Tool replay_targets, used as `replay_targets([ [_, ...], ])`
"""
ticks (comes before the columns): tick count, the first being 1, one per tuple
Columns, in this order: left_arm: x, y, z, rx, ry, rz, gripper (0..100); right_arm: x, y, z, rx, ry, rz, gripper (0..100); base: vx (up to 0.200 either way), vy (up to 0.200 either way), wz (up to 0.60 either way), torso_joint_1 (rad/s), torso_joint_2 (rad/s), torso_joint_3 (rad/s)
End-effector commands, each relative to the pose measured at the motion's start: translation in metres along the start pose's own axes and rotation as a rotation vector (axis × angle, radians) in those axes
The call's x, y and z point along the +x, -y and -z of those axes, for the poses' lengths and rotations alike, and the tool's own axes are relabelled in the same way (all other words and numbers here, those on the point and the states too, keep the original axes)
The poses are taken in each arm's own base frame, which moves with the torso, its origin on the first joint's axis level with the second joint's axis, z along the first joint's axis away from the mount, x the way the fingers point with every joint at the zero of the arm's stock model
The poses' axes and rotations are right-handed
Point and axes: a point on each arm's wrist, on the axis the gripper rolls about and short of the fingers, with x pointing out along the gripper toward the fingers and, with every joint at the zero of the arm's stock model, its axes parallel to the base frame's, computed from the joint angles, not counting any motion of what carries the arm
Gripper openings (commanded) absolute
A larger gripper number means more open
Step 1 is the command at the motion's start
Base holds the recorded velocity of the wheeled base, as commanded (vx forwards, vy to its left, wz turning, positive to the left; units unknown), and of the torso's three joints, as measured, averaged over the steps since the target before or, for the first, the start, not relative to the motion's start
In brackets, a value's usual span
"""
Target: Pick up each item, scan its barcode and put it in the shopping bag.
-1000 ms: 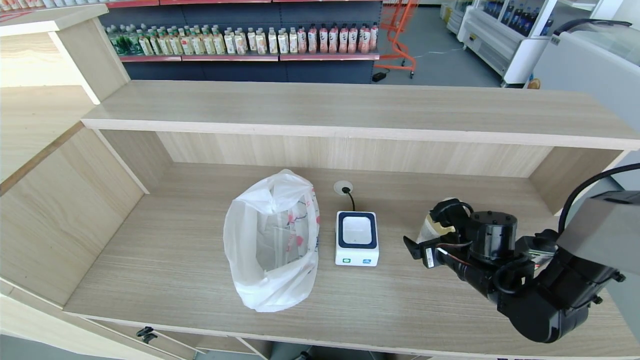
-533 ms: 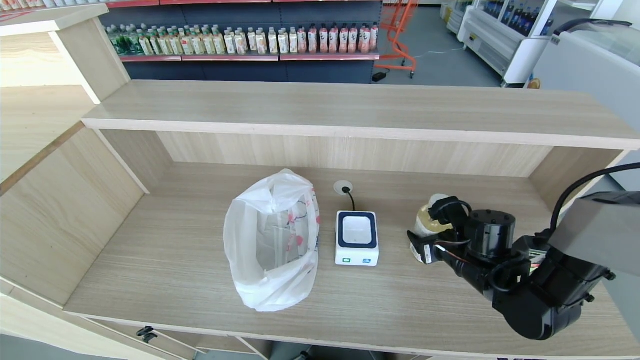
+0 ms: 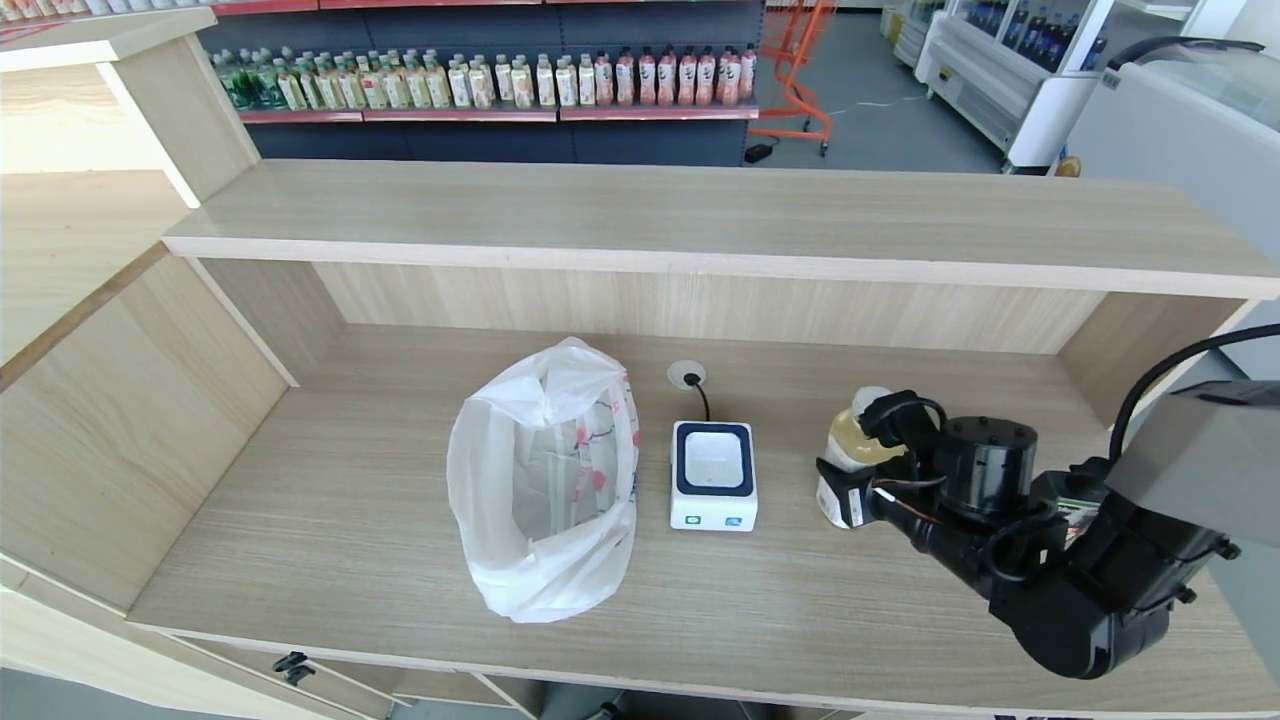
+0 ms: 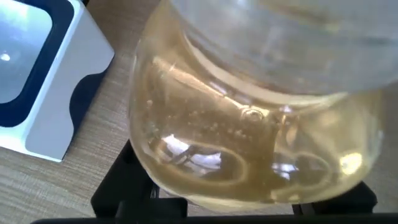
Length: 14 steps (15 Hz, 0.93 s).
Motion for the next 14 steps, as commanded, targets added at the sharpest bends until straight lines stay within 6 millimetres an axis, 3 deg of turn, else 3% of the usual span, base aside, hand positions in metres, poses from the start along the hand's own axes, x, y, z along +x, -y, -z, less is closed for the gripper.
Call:
replay_targets([
  [1, 0.0, 0.0, 0.0, 0.0, -0.002, -0.001, 100, -0.042, 0.019, -0.05, 0.111, 0.073, -0.116, 0, 0.0, 0.0, 0.0, 0.0, 0.0, 0.0],
  [3, 0.0, 0.0, 0.0, 0.0, 0.0, 0.0, 100, -0.087, 0.027, -0.08, 0.231, 0.03, -0.322, 0, 0.0, 0.0, 0.0, 0.0, 0.0, 0.0],
  [6, 0.0, 0.0, 0.0, 0.0, -0.002, -0.001, 100, -0.127, 0.034, -0.1, 0.248, 0.074, -0.59, 0, 0.0, 0.0, 0.0, 0.0, 0.0, 0.0],
  [10, 0.0, 0.0, 0.0, 0.0, 0.0, 0.0, 100, -0.152, 0.026, -0.113, 0.309, 0.081, -0.808, 0, 0.0, 0.0, 0.0, 0.0, 0.0, 0.0],
  [14, 0.0, 0.0, 0.0, 0.0, 0.0, -0.001, 100, -0.165, 0.005, -0.126, 0.405, 0.058, -0.937, 0, 0.0, 0.0, 0.0, 0.0, 0.0, 0.0],
])
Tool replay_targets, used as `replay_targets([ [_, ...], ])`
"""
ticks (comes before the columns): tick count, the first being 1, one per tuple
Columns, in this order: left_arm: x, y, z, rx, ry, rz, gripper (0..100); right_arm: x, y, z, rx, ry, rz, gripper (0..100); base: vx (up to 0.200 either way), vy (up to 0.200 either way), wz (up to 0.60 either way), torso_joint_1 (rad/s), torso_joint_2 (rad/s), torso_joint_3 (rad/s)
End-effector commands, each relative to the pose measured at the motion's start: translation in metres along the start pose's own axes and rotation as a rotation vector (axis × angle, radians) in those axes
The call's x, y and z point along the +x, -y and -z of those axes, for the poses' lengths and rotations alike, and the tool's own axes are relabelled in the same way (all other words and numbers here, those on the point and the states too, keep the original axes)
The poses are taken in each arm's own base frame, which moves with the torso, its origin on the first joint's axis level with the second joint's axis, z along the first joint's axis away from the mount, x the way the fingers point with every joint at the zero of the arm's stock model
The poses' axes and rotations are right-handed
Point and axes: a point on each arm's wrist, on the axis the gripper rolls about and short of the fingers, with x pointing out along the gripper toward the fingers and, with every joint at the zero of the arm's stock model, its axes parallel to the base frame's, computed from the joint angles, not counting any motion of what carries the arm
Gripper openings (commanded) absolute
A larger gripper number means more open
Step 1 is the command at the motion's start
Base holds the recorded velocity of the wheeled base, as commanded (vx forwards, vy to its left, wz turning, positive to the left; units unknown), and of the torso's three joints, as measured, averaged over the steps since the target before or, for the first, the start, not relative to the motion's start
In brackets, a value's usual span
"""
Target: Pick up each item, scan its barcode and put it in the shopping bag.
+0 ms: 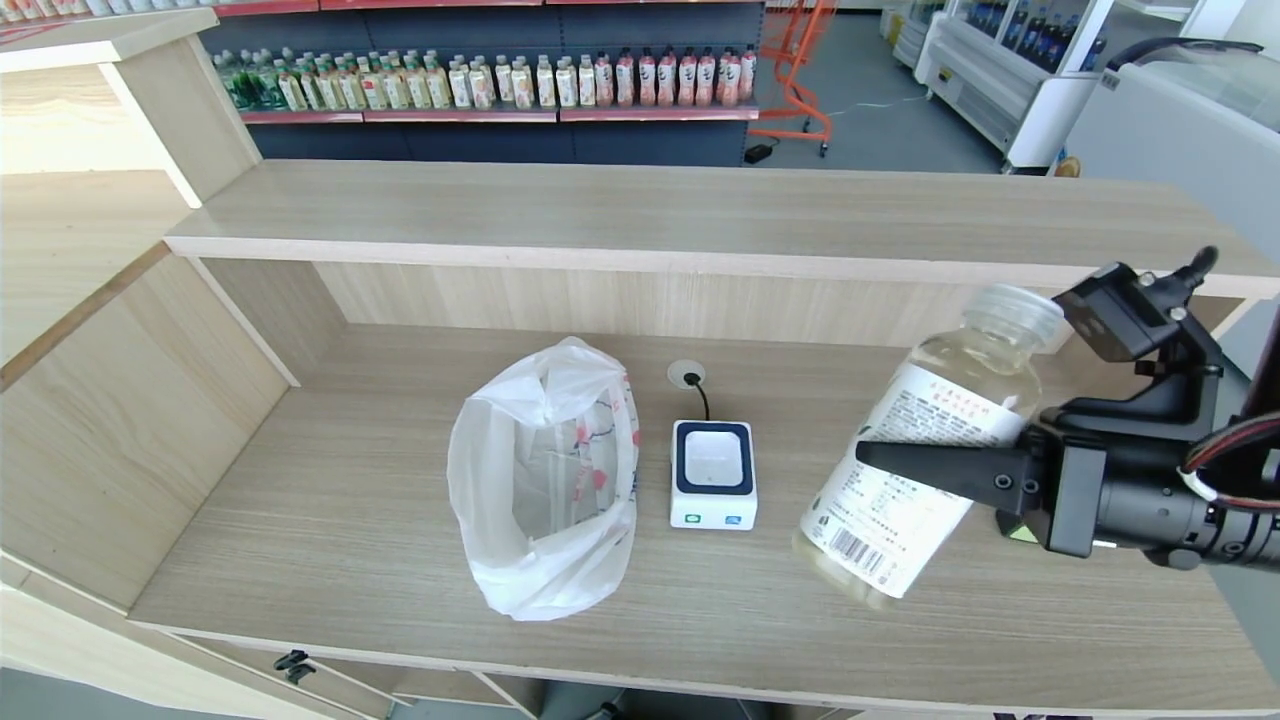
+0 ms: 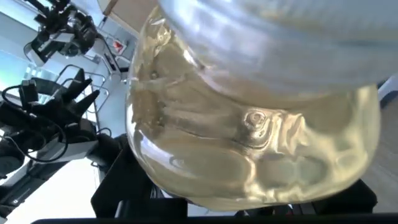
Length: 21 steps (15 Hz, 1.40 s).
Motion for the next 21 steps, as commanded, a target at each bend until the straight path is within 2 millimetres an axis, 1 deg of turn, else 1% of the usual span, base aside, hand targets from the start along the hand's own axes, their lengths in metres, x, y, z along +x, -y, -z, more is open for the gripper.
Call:
replay_targets([
  [1, 0.0, 0.0, 0.0, 0.0, 0.0, 0.0, 100, 0.002, -0.02, -0.003, 0.002, 0.005, -0.077, 0, 0.0, 0.0, 0.0, 0.0, 0.0, 0.0],
  [5, 0.0, 0.0, 0.0, 0.0, 0.0, -0.001, 100, 0.01, -0.035, -0.001, 0.01, -0.023, -0.16, 0, 0.0, 0.0, 0.0, 0.0, 0.0, 0.0],
  [10, 0.0, 0.0, 0.0, 0.0, -0.002, 0.0, 100, 0.015, -0.038, 0.005, 0.024, -0.063, -0.178, 0, 0.0, 0.0, 0.0, 0.0, 0.0, 0.0],
  [12, 0.0, 0.0, 0.0, 0.0, -0.002, -0.001, 100, 0.02, -0.038, 0.006, 0.024, -0.08, -0.202, 0, 0.0, 0.0, 0.0, 0.0, 0.0, 0.0],
  [15, 0.0, 0.0, 0.0, 0.0, -0.002, 0.0, 100, 0.028, -0.048, 0.007, 0.006, -0.095, -0.25, 0, 0.0, 0.0, 0.0, 0.0, 0.0, 0.0],
  [18, 0.0, 0.0, 0.0, 0.0, 0.0, 0.0, 100, 0.031, -0.045, 0.008, -0.01, -0.101, -0.245, 0, 0.0, 0.0, 0.0, 0.0, 0.0, 0.0],
  [21, 0.0, 0.0, 0.0, 0.0, 0.0, -0.001, 100, 0.03, -0.045, 0.008, -0.011, -0.1, -0.242, 0, 0.0, 0.0, 0.0, 0.0, 0.0, 0.0],
])
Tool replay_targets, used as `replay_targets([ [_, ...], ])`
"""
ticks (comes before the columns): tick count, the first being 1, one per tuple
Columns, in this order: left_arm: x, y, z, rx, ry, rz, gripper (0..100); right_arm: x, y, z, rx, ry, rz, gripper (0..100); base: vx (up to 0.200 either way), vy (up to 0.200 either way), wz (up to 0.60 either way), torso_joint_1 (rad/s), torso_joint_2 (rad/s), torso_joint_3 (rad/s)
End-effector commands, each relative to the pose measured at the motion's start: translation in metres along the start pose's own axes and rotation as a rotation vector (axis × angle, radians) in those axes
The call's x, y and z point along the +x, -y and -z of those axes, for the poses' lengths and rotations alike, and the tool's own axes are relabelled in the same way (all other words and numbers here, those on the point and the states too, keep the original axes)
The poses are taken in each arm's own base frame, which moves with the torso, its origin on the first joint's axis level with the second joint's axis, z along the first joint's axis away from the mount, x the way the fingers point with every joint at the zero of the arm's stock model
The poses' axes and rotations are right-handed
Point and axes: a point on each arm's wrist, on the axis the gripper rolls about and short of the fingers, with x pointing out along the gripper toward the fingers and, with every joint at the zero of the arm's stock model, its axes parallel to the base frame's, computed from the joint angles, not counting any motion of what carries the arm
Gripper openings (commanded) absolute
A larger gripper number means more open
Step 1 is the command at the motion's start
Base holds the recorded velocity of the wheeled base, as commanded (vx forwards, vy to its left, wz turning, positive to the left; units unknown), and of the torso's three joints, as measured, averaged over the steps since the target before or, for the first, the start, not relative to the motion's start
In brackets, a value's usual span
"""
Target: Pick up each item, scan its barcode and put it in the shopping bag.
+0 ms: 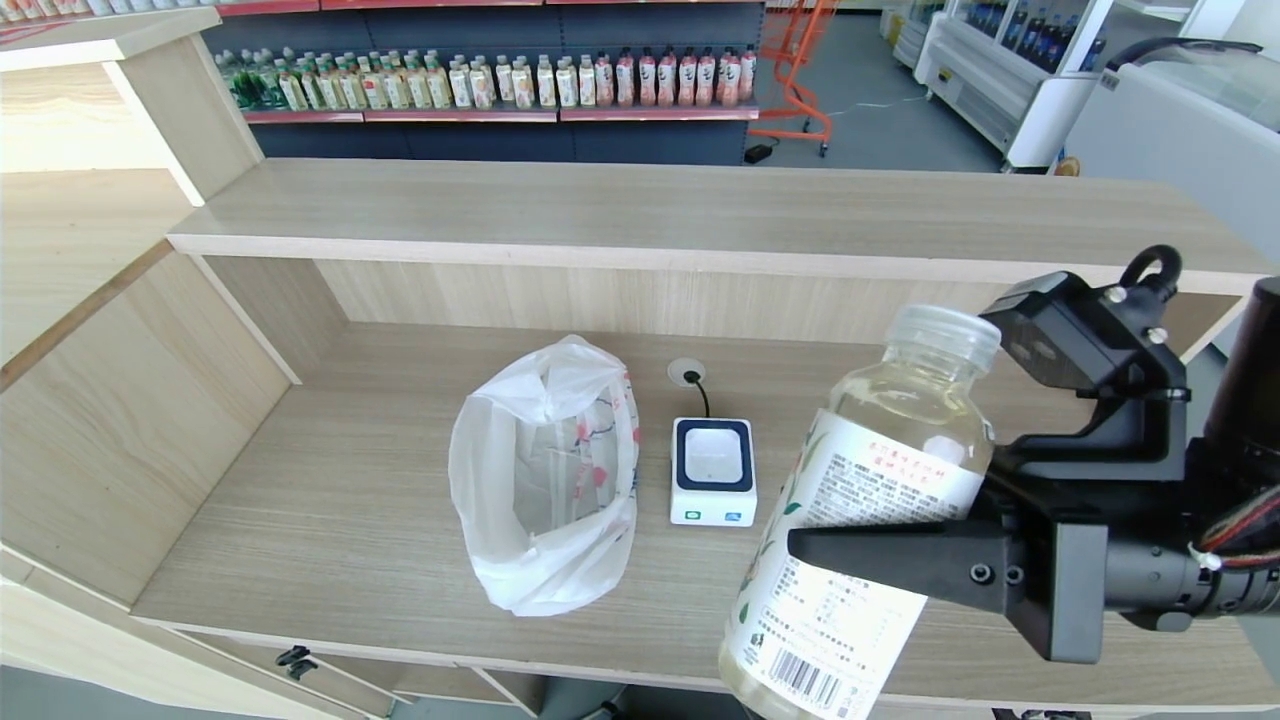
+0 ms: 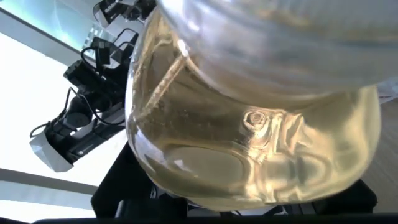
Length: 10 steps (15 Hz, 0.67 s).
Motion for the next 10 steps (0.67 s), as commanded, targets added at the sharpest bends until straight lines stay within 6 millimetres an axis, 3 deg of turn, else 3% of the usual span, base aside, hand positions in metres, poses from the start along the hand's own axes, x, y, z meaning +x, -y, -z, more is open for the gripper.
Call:
replay_targets([
  [1, 0.0001, 0.0, 0.0, 0.001, -0.002, 0.0, 100, 0.0004, 0.0003, 0.0002, 0.001, -0.001, 0.0, 0, 0.0, 0.0, 0.0, 0.0, 0.0, 0.0],
  [10, 0.0, 0.0, 0.0, 0.0, 0.0, 0.0, 100, -0.0068, -0.0052, -0.0038, -0.016, 0.023, 0.001, 0, 0.0, 0.0, 0.0, 0.0, 0.0, 0.0],
])
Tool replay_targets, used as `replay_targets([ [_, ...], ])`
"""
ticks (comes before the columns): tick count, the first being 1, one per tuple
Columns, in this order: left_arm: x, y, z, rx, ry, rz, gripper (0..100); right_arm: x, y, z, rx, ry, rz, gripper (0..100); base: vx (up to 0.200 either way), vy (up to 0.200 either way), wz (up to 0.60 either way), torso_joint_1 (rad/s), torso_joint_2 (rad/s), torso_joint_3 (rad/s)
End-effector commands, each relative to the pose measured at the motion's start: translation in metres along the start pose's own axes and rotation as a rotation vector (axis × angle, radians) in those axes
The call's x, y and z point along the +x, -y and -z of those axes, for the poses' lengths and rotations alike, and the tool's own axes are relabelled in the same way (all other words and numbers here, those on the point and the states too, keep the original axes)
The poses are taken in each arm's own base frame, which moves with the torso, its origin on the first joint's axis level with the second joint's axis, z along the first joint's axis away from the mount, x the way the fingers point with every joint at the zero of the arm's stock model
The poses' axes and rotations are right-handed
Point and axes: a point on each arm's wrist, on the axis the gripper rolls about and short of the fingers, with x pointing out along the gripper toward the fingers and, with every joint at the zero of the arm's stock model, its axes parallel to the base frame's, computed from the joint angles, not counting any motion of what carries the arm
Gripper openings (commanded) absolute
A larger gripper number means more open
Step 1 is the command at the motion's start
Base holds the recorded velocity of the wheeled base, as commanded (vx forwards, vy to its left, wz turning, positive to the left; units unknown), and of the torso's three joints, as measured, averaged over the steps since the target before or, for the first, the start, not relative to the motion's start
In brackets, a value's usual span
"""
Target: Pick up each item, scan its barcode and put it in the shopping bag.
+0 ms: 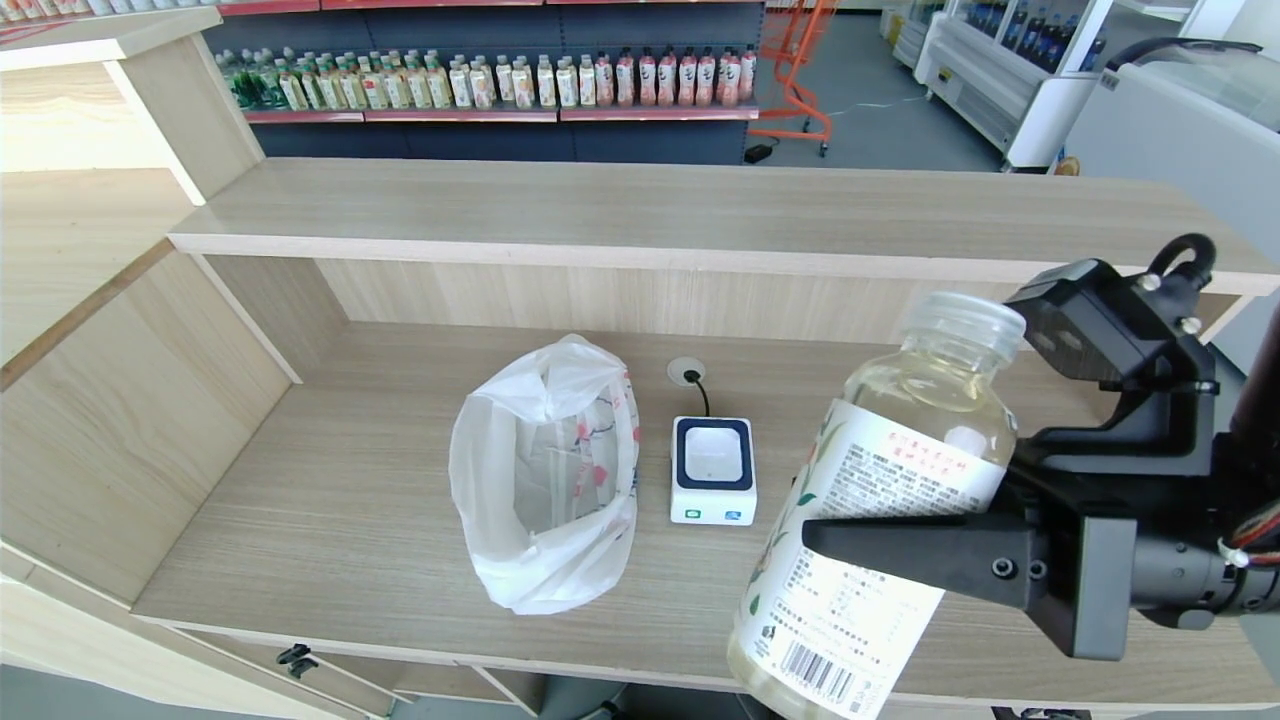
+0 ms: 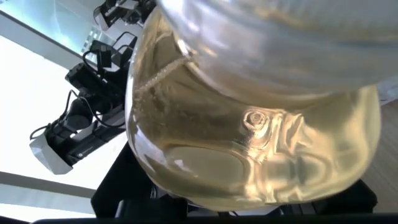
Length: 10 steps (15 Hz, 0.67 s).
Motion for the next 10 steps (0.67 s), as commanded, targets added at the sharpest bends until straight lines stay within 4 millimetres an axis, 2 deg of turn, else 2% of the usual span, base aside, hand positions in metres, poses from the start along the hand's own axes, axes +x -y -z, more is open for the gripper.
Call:
replay_targets([
  [1, 0.0, 0.0, 0.0, 0.0, -0.002, -0.001, 100, -0.003, -0.003, -0.002, -0.007, 0.007, -0.002, 0, 0.0, 0.0, 0.0, 0.0, 0.0, 0.0],
  [8, 0.0, 0.0, 0.0, 0.0, 0.0, -0.001, 100, -0.011, -0.001, -0.004, -0.042, 0.019, 0.03, 0, 0.0, 0.0, 0.0, 0.0, 0.0, 0.0],
  [9, 0.0, 0.0, 0.0, 0.0, 0.0, -0.001, 100, -0.014, 0.007, -0.001, -0.117, 0.015, 0.068, 0, 0.0, 0.0, 0.0, 0.0, 0.0, 0.0],
  [10, 0.0, 0.0, 0.0, 0.0, -0.002, -0.001, 100, -0.019, 0.025, 0.005, -0.238, -0.012, 0.135, 0, 0.0, 0.0, 0.0, 0.0, 0.0, 0.0],
])
